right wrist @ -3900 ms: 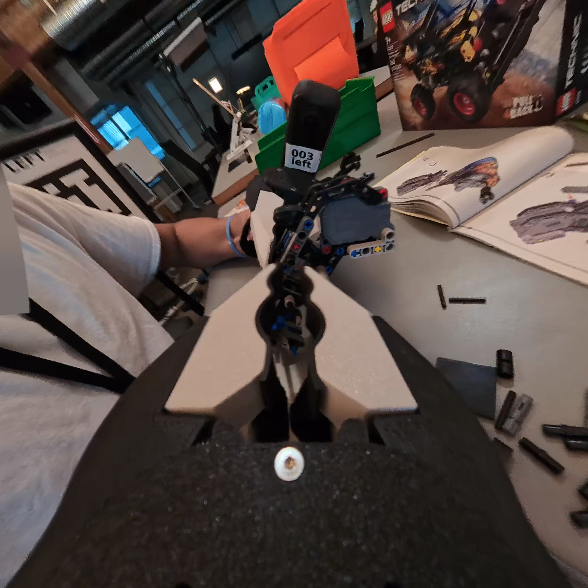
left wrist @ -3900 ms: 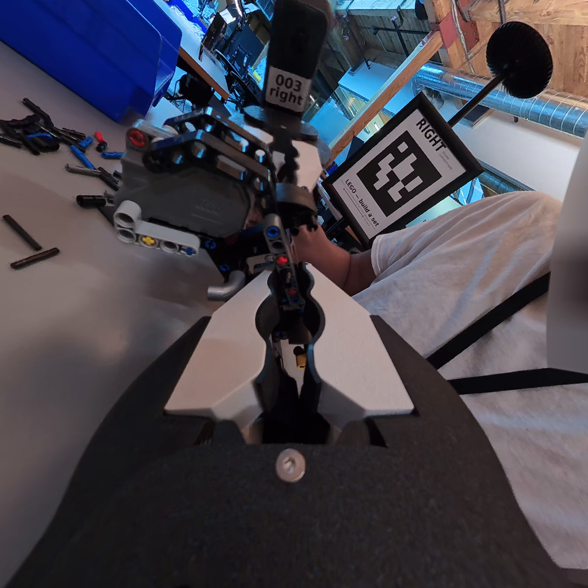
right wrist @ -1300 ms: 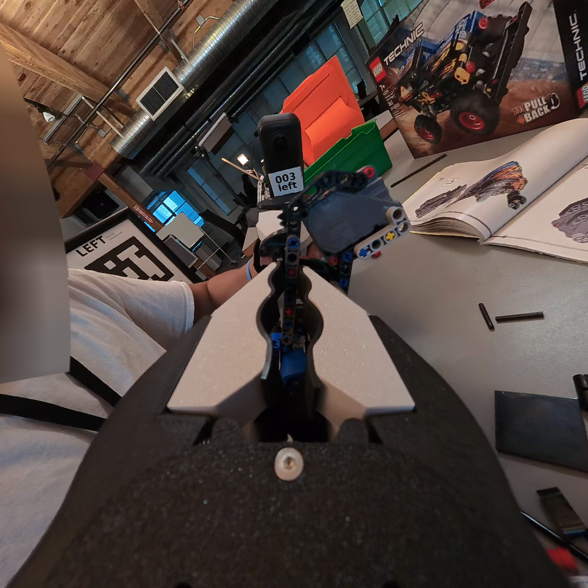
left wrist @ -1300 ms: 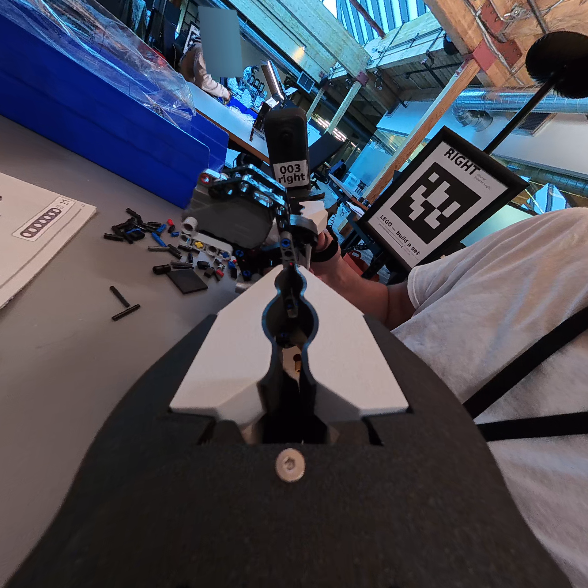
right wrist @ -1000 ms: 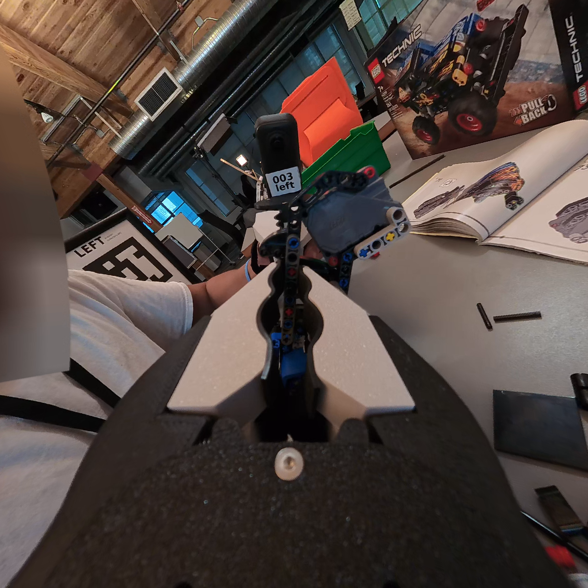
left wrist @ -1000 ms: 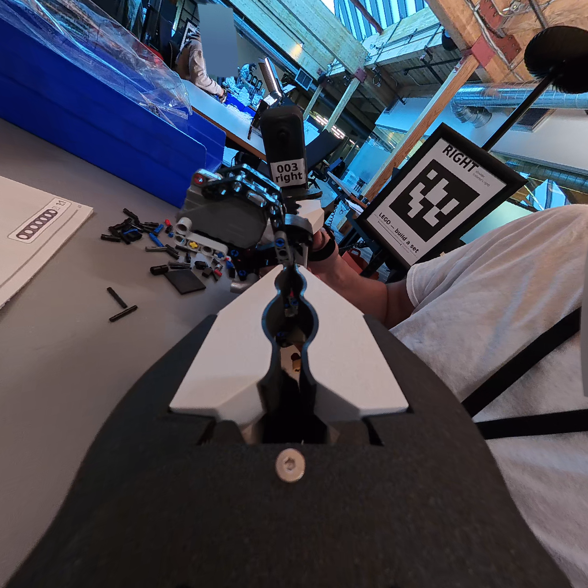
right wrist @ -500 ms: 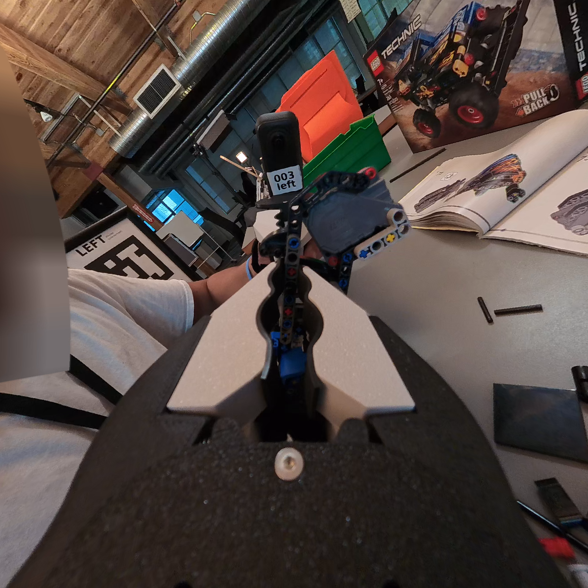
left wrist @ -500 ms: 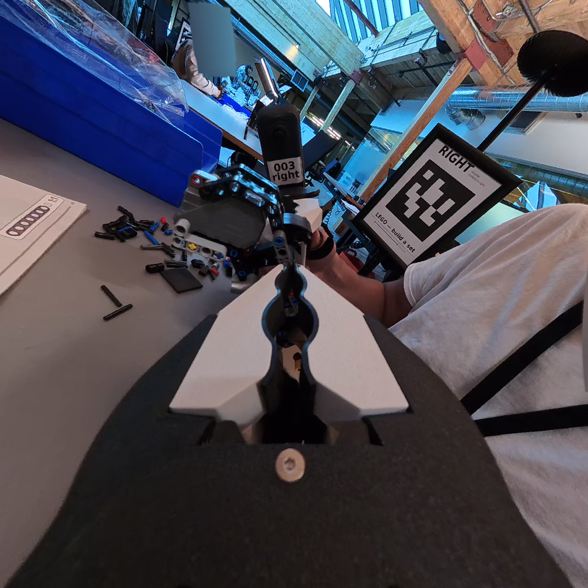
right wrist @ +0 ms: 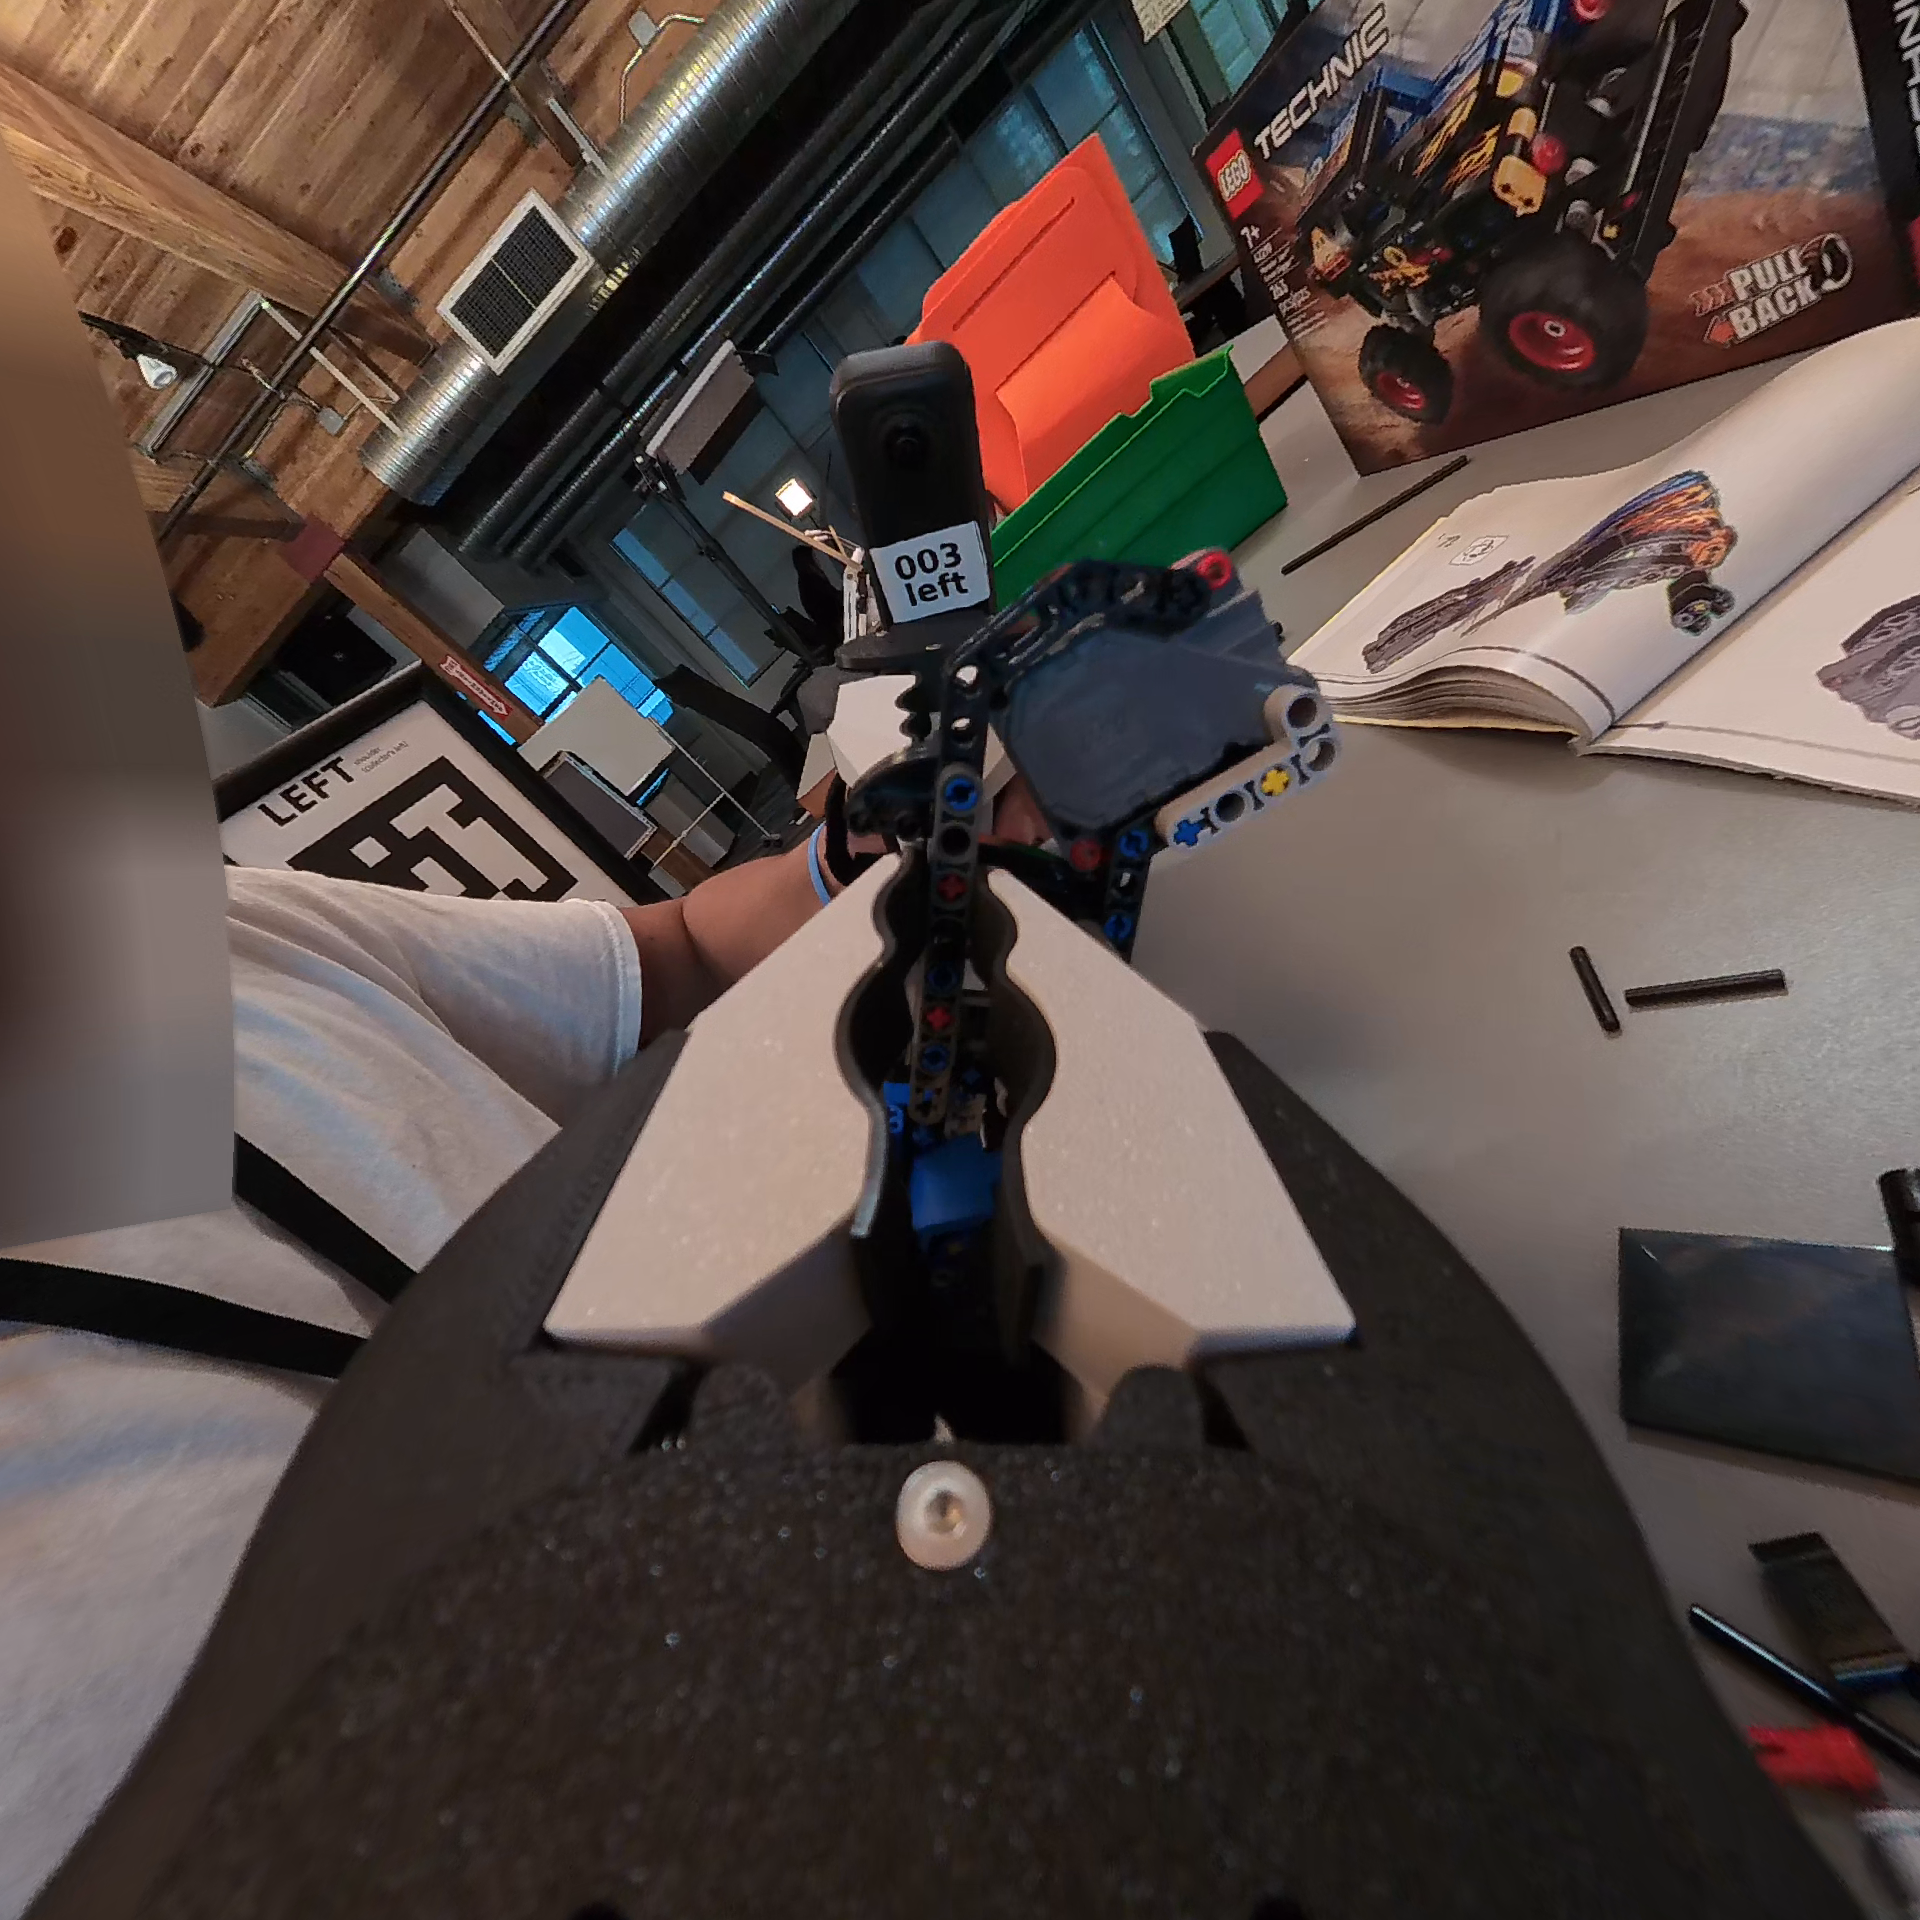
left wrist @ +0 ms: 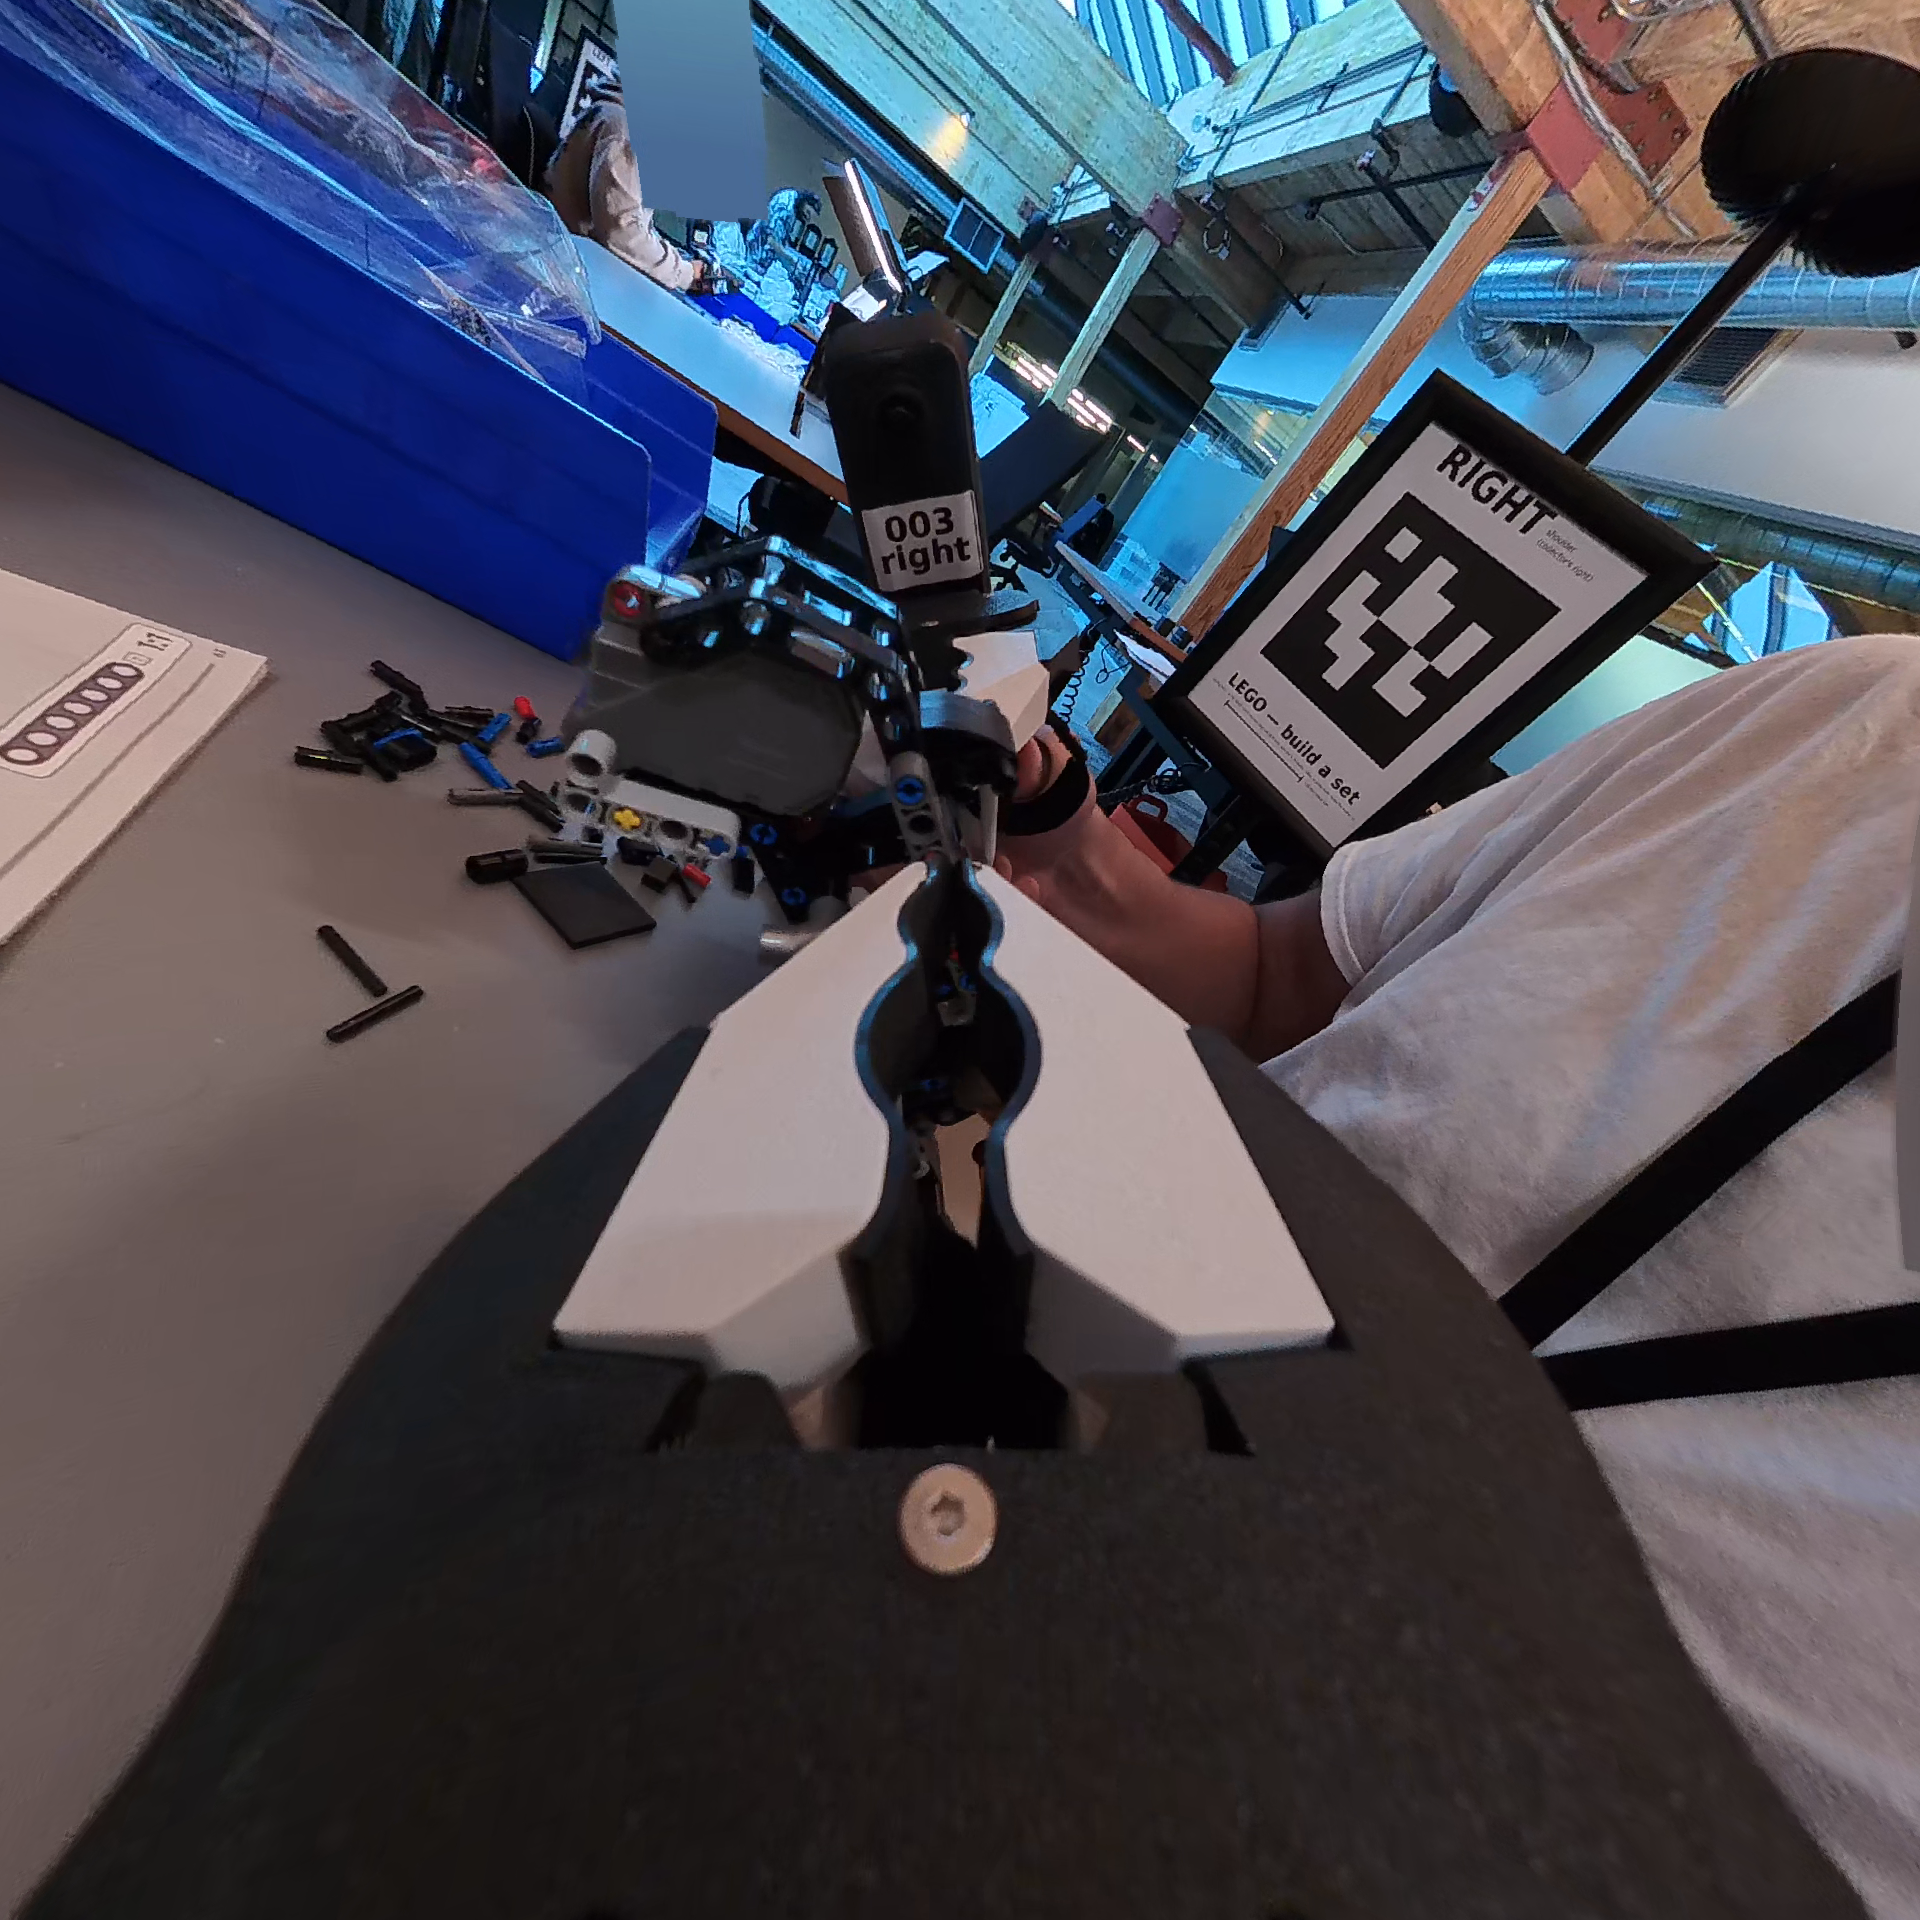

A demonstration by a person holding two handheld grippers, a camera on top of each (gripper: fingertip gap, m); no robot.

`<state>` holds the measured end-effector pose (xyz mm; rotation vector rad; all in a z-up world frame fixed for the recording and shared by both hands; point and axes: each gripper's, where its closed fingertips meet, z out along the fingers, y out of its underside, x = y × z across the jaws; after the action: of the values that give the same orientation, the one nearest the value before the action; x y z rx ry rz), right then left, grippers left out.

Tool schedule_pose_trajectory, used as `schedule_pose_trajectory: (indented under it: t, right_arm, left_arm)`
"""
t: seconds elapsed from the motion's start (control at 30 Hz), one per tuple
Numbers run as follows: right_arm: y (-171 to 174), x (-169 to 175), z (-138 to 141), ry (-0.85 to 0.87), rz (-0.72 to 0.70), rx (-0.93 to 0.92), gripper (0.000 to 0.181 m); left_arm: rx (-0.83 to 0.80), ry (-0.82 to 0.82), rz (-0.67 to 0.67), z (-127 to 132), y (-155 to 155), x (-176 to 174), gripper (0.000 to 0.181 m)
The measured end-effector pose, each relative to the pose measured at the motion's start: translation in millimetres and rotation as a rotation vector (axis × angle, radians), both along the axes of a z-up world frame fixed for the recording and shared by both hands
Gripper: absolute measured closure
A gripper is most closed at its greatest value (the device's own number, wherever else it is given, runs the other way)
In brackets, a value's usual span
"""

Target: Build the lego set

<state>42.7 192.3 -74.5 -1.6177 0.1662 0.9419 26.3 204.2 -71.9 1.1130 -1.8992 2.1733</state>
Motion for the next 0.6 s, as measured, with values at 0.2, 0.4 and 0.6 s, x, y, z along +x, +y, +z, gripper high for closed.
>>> schedule_pose_trajectory:
  t: [0.2, 0.4, 0.6]
  right_arm:
    - [-0.5, -0.3, -1.2, 0.003, 0.006, -0.008, 0.174]
    - [-1.6, -0.3, -1.8, 0.005, 0.008, -0.01, 0.174]
    - [-3.0, -2.4, -1.8, 0.01, 0.025, -0.011, 0.174]
  left_arm:
    - [0.004, 0.002, -0.003, -1.2, -0.6, -0.4, 0.181]
    - [0.005, 0.002, -0.005, -1.5, -1.8, -0.5, 0.181]
    - [0.008, -0.002, -0.015, -1.4, -3.9, -2.1, 0.181]
